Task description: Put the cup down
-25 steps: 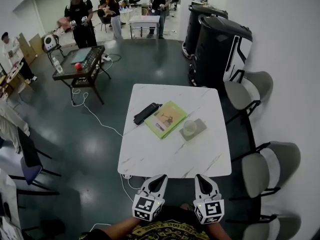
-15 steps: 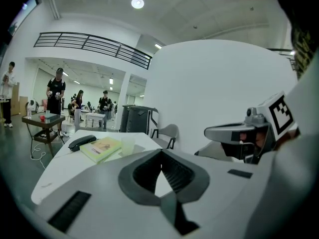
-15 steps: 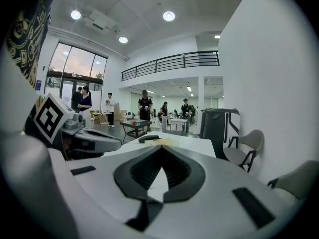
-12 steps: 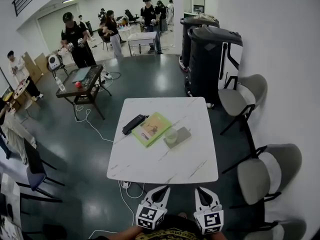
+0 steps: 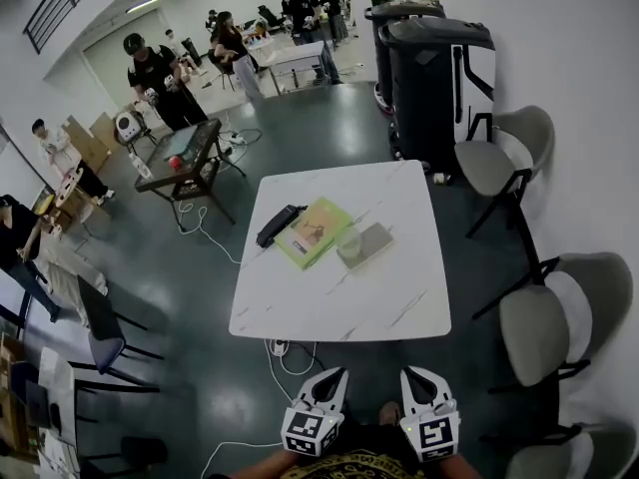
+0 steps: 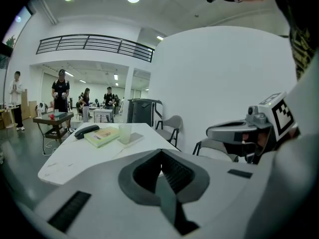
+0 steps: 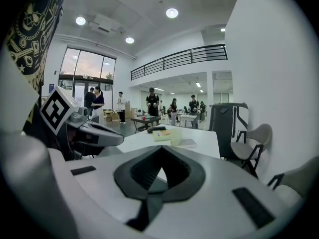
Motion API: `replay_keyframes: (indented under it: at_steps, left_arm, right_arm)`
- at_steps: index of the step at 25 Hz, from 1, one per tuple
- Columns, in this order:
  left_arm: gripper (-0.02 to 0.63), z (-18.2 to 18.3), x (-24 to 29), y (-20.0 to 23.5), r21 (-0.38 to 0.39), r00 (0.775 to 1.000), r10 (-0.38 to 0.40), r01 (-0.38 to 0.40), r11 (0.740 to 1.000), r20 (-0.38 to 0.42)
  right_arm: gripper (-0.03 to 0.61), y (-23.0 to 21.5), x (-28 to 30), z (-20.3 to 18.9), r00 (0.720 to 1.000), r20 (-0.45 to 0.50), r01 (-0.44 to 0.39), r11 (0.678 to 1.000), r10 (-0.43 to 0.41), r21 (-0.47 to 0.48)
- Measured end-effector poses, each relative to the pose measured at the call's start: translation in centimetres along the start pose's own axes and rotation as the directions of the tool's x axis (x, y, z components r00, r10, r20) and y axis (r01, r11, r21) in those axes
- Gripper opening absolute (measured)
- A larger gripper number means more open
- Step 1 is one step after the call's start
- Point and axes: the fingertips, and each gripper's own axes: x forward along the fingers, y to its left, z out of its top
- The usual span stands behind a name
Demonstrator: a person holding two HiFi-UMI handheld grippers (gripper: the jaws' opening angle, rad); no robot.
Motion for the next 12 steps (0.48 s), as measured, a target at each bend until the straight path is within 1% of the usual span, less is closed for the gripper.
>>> replay_keyframes:
  at_steps: [5,7,12]
  left_arm:
    - [0.008,0.53,0.13,-0.60,0.031,1.000,-0.022,0.022,0.999,0.015]
    - [0.008,0.55,0.00,-0.38,0.031,1.000,-0.021,0.020,0.999,0.017]
    - [0.008,0.76,-0.25,0.28,0.021,1.000,-0.020,0.019,1.000,0.021]
  right_arm:
    - [0.005,0.97,-0.05,-0.51,1.000,0.009,-0.004,1.000,0.004,0.007]
    - [0.005,0.73,-0.11,-0.36,1.000,0.021,0.009,1.000,-0.009,0.002]
    - [0.005,0.93,-0.08,0.24,1.000,-0.002,0.016,1.000,-0.016,-0.011]
